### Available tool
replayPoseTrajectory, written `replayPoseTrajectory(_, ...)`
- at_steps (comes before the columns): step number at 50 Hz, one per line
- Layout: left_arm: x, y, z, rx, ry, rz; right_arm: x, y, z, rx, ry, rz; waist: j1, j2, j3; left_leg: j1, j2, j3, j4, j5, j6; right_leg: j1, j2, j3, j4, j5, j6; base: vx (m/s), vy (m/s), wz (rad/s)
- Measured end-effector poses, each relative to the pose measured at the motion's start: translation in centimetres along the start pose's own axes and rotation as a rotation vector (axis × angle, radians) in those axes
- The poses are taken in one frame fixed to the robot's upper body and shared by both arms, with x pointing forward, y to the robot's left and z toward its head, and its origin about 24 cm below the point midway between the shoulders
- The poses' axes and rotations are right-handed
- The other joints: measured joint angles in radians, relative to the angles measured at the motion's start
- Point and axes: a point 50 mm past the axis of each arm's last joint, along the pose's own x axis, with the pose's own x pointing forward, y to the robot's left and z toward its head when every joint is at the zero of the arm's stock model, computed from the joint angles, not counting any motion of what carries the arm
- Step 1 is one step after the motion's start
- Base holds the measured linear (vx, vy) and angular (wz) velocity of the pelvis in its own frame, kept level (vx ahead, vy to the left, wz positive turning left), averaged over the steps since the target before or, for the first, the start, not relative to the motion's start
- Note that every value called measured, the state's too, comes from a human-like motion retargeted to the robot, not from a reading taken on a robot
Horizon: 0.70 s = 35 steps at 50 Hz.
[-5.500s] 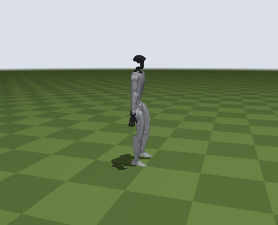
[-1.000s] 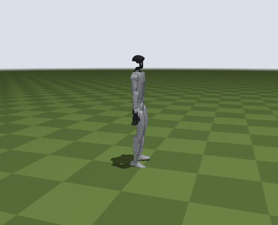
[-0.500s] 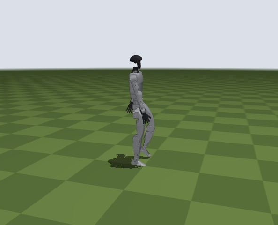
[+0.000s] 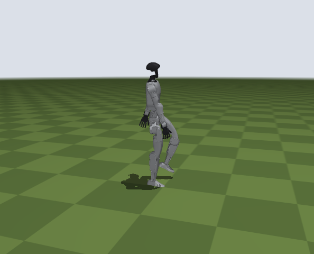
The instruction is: Upper body actions
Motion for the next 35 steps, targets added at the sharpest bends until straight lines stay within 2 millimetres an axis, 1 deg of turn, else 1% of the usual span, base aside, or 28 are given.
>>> replayPoseTrajectory(3,-0.1,0.5,0.8,-0.046,-0.034,0.035,-0.1,0.0,-1.4,-0.019,0.041,-0.005,-0.014,0.003,-0.002,0.086,-0.046,-0.054,-0.125,0.017,-0.023,0.006,0.003,-0.007,-0.002,-0.003,0.005,0.06,0.04,0.17)
replayPoseTrajectory(5,-0.2,0.8,1.2,-0.089,-0.058,0.06,-0.1,0.1,-2.5,-0.035,0.072,-0.012,-0.026,0.01,-0.01,0.176,-0.064,-0.082,-0.256,0.038,-0.05,0.008,0.012,-0.01,-0.002,-0.005,0.009,0.11,0.05,0.08)
replayPoseTrajectory(7,-0.2,1.0,1.3,-0.117,-0.068,0.073,-0.2,0.4,-3.4,-0.044,0.101,-0.01,-0.039,0.021,-0.017,0.277,-0.059,-0.079,-0.404,0.049,-0.075,0.009,0.03,-0.008,0.0,-0.009,0.011,0.12,0.05,-0.05)
replayPoseTrajectory(8,-0.2,1.2,1.3,-0.125,-0.071,0.077,-0.2,0.6,-3.8,-0.045,0.114,-0.006,-0.045,0.031,-0.023,0.333,-0.057,-0.083,-0.494,0.024,-0.11,0.008,0.043,-0.006,0.002,-0.011,0.012,0.15,0.08,-0.08)
replayPoseTrajectory(10,-0.3,1.3,1.2,-0.13,-0.074,0.08,-0.2,0.9,-4.5,-0.039,0.133,0.003,-0.064,0.05,-0.029,0.436,-0.039,-0.054,-0.635,-0.069,-0.148,0.01,0.069,-0.005,0.005,-0.015,0.015,0.16,0.11,0.01)
replayPoseTrajectory(12,-0.3,1.4,1.2,-0.125,-0.074,0.083,-0.3,1.1,-5.0,-0.029,0.142,0.011,-0.089,0.064,-0.036,0.5,-0.027,-0.012,-0.724,-0.159,-0.141,0.014,0.085,-0.011,0.005,-0.019,0.019,0.15,0.1,0.18)
replayPoseTrajectory(15,-0.3,1.5,1.3,-0.115,-0.076,0.102,-0.3,1.4,-5.7,-0.009,0.156,0.02,-0.129,0.078,-0.055,0.548,-0.043,-0.006,-0.849,-0.234,-0.088,0.015,0.097,-0.019,0.002,-0.022,0.029,0.16,0.11,0.24)
replayPoseTrajectory(17,-0.4,1.7,2.1,-0.106,-0.099,0.127,-0.3,1.5,-5.9,0.009,0.153,0.017,-0.134,0.078,-0.06,0.565,-0.061,-0.017,-0.916,-0.217,-0.068,0.013,0.1,-0.02,0.0,-0.02,0.035,0.1,0.11,0.08)
replayPoseTrajectory(20,-0.7,2.2,3.6,-0.095,-0.153,0.168,-0.3,1.4,-5.9,0.023,0.138,0.012,-0.136,0.064,-0.059,0.582,-0.072,0.019,-0.961,-0.2,-0.062,0.012,0.088,-0.032,-0.002,-0.015,0.046,0.09,0.09,0.21)
replayPoseTrajectory(24,-1.0,2.5,5.3,-0.104,-0.203,0.199,-0.2,1.5,-6.0,-0.005,0.115,0.014,-0.126,0.041,-0.059,0.569,-0.094,-0.009,-0.954,-0.208,-0.038,0.011,0.071,-0.045,-0.003,-0.009,0.06,0.1,0.07,0.15)
replayPoseTrajectory(27,-1.2,2.4,6.3,-0.131,-0.233,0.194,-0.2,1.5,-6.0,-0.059,0.092,0.013,-0.108,0.022,-0.041,0.579,-0.109,-0.012,-0.946,-0.22,-0.021,0.02,0.057,-0.042,0.006,-0.005,0.071,0.13,0.13,-0.19)
replayPoseTrajectory(29,-1.2,2.3,6.7,-0.149,-0.238,0.19,-0.2,1.6,-6.2,-0.103,0.087,0.01,-0.097,0.011,-0.033,0.59,-0.12,-0.015,-0.946,-0.226,-0.012,0.026,0.048,-0.035,0.014,-0.006,0.079,0.14,0.14,-0.25)
replayPoseTrajectory(32,-1.3,2.0,6.9,-0.155,-0.217,0.181,-0.3,1.6,-7.0,-0.185,0.099,-0.008,-0.091,0.001,-0.035,0.603,-0.136,-0.018,-0.952,-0.234,0.006,0.031,0.038,-0.024,0.027,-0.008,0.094,0.16,0.14,-0.11)
replayPoseTrajectory(35,-1.4,1.9,7.3,-0.119,-0.185,0.173,-0.5,1.8,-8.1,-0.279,0.103,-0.033,-0.098,-0.01,-0.036,0.614,-0.151,-0.029,-0.956,-0.241,0.022,0.038,0.027,-0.026,0.045,-0.013,0.111,0.16,0.15,0.05)
